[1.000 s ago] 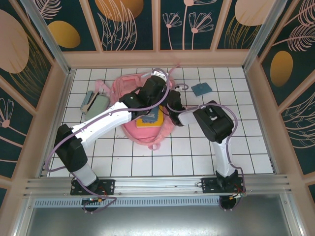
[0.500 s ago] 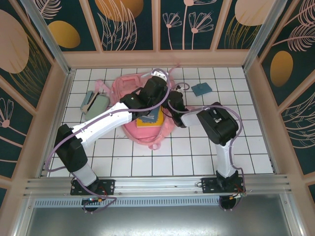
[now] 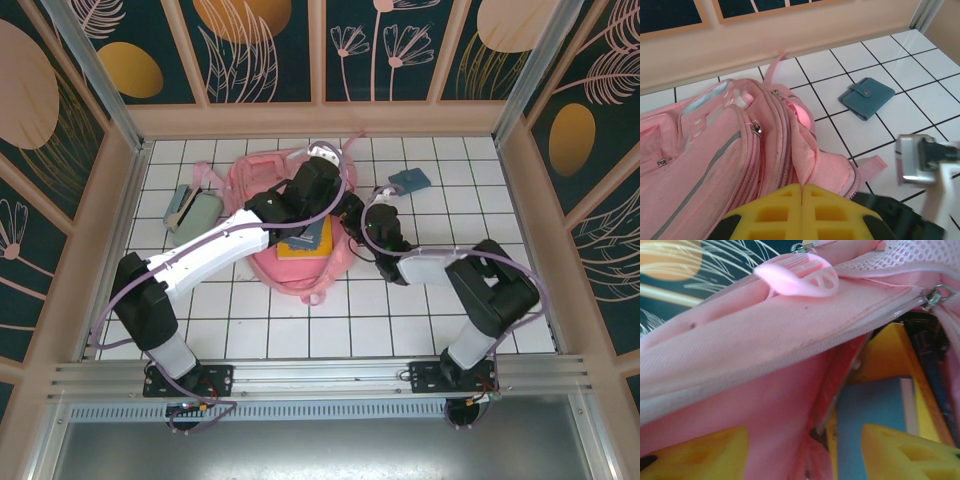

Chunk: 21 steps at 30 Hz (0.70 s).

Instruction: Pack the student bag

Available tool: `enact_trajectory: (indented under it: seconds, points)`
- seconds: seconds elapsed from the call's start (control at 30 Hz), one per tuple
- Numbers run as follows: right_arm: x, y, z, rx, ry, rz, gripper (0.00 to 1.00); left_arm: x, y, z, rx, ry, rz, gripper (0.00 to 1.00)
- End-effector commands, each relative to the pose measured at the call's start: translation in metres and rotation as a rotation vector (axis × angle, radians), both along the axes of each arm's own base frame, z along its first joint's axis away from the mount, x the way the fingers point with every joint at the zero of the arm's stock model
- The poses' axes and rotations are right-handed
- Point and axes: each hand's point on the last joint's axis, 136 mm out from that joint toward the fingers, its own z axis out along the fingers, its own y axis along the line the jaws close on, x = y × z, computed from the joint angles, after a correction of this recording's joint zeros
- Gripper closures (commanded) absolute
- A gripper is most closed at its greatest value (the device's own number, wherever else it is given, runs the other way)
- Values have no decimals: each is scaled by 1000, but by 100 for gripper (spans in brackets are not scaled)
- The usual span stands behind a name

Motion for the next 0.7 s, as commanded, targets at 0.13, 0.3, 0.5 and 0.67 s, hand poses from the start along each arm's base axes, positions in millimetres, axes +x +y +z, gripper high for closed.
enact_trajectory:
  seconds: [0.13, 0.3, 0.5, 0.67]
  points:
    - [-52, -40, -9, -244, -54, 25, 39, 0, 2, 26, -108, -65, 32, 100]
    - [-70, -69, -7, -351, -77, -3, 39, -4, 5, 14, -116, -39, 40, 100]
    - [-85, -90, -5, -389, -127, -6, 37, -10, 12, 2, -110, -13, 55, 100]
    - [-77, -117, -12, -422, -93, -80, 36, -12, 16, -8, -104, 10, 74, 100]
